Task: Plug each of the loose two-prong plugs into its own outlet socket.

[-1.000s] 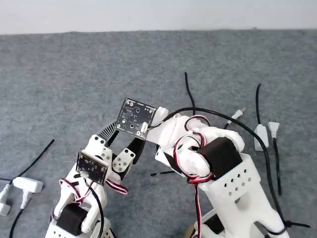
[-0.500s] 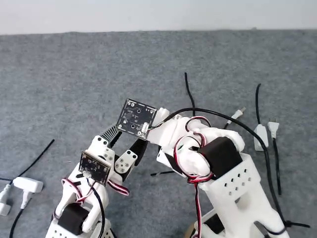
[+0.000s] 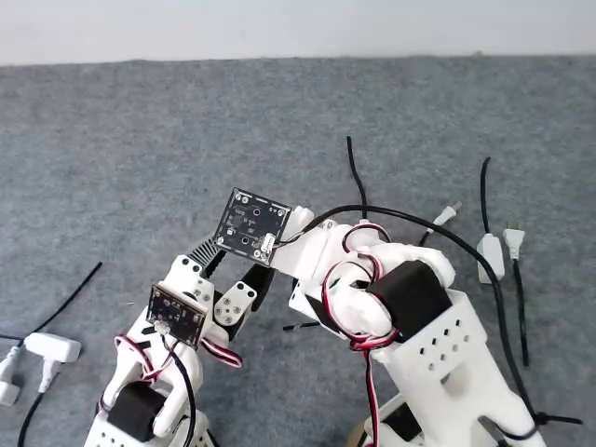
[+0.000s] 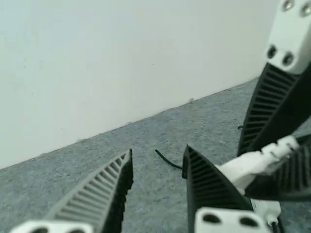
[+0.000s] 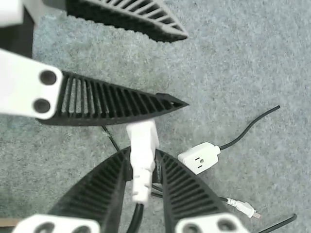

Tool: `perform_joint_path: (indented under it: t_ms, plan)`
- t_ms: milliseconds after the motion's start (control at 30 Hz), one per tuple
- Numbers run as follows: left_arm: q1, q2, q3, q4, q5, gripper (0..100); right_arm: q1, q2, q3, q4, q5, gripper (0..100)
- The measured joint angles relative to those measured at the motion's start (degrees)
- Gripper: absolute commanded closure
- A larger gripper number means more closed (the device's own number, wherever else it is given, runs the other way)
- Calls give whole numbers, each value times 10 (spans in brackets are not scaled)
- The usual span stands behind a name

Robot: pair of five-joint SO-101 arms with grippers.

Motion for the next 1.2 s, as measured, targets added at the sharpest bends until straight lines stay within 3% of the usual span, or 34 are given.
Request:
perform_joint_path:
  t_ms: [1200]
  plan:
    - [60,1,44,-11,0,812,-14,-2,1,9,-4,990]
